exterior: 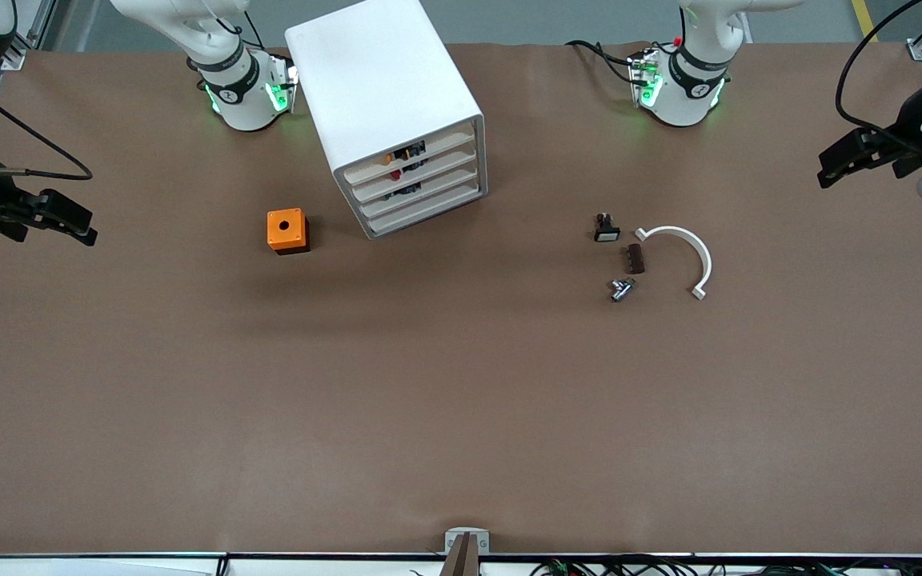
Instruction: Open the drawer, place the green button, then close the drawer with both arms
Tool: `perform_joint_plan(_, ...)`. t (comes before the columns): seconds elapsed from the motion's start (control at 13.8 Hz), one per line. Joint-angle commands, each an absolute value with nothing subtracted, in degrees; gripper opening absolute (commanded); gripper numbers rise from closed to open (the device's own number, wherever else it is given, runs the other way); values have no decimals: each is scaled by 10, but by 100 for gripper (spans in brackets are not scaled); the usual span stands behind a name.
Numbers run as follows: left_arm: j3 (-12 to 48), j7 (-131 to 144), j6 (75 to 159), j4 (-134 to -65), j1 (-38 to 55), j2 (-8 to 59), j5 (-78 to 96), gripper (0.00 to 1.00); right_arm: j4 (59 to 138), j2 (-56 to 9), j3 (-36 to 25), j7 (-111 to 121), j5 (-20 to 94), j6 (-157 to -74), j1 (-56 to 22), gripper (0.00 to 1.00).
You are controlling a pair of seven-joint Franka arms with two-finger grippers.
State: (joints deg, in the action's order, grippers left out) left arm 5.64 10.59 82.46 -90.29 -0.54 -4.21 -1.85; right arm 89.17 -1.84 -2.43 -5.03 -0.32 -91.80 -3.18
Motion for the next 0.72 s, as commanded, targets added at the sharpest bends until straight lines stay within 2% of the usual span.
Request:
perform_joint_plan(0.0, 58, 97, 838, -918, -11, -55, -11, 100, 891, -14, -12, -57, -2, -915, -17, 100)
perform_joint_plan(0.65, 58, 98, 837, -891, -10, -30, -17, 100, 892, -12, -11, -64, -3, -913, -20, 100)
